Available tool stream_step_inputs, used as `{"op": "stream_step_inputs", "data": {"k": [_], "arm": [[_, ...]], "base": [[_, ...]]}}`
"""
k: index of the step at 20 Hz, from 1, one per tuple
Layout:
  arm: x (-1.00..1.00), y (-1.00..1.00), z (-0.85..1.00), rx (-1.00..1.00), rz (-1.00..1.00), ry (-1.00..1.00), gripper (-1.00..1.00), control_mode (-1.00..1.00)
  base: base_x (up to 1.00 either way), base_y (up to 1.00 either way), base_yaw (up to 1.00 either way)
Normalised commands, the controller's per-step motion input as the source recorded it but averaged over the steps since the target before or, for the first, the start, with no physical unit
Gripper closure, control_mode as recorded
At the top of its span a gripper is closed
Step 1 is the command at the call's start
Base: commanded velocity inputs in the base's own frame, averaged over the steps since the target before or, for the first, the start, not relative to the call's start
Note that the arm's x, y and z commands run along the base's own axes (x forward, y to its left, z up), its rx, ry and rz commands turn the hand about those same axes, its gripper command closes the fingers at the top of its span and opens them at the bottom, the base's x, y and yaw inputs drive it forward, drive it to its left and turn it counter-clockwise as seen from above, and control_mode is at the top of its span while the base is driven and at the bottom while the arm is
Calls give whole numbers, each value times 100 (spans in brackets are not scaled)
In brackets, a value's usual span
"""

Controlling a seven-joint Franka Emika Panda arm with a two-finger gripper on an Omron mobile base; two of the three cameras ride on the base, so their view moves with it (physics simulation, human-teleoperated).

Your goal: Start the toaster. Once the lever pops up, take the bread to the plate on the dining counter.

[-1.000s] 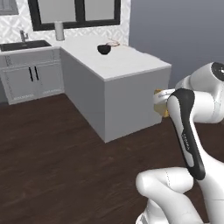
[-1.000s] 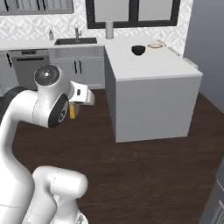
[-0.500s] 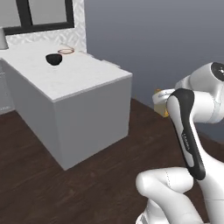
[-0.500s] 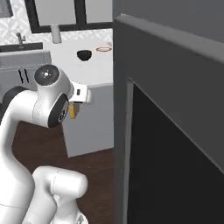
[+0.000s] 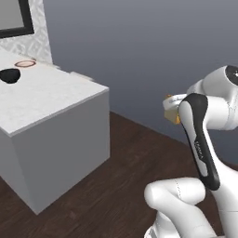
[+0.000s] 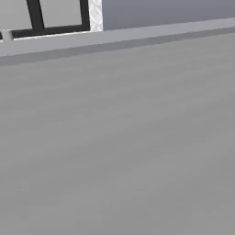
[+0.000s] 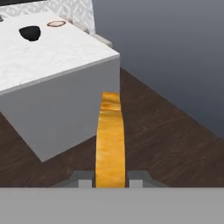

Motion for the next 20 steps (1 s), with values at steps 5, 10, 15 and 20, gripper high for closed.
{"op": "stream_step_inputs", "data": {"k": [5,10,15,20], "arm": [[0,0,0,0,0,0,100,100],[0,0,0,0,0,0,100,100],[0,0,0,0,0,0,100,100],[0,0,0,0,0,0,100,100]], "base": [[100,-52,-3],[100,-67,0],[100,-74,-34],[100,-31,-48]]}}
